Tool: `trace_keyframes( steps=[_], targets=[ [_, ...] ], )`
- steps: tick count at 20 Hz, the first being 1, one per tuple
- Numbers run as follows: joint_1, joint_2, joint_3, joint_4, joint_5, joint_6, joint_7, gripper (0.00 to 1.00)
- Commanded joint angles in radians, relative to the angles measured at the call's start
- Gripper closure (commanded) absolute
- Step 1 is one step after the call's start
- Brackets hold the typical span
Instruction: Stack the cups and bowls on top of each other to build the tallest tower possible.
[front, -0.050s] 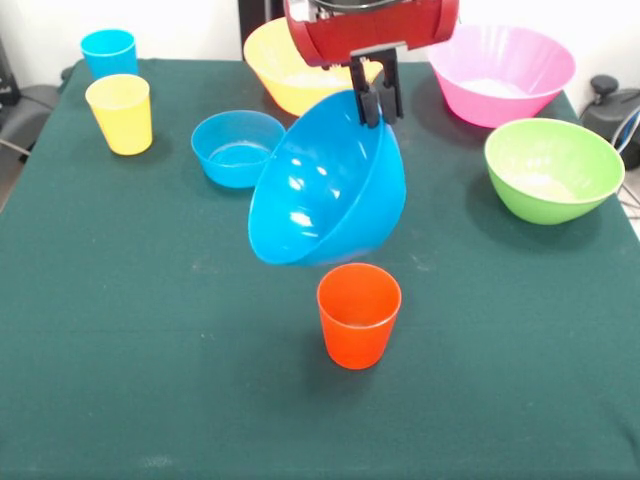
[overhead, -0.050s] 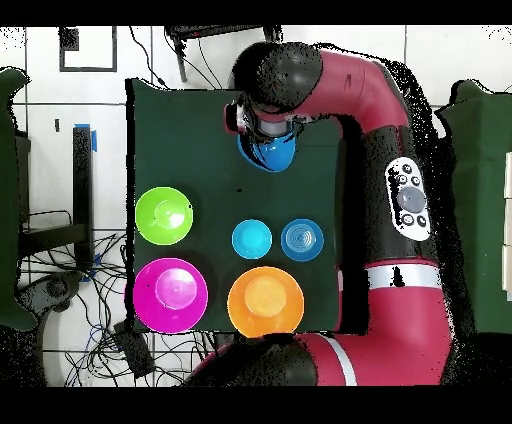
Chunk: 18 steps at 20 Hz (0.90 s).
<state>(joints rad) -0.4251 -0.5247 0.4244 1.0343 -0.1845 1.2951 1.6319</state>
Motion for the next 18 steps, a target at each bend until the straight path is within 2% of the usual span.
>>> trace_keyframes(
  steps=[1,12,18],
  targets=[
    [0.044,0.058,0.019,-0.104,-0.029,0.11,-0.008,1.0],
    [0.051,0.092,0.008,-0.116,-0.028,0.067,-0.012,1.0],
    [0.058,0.121,0.013,-0.164,-0.02,0.09,0.0,1.0]
  ],
)
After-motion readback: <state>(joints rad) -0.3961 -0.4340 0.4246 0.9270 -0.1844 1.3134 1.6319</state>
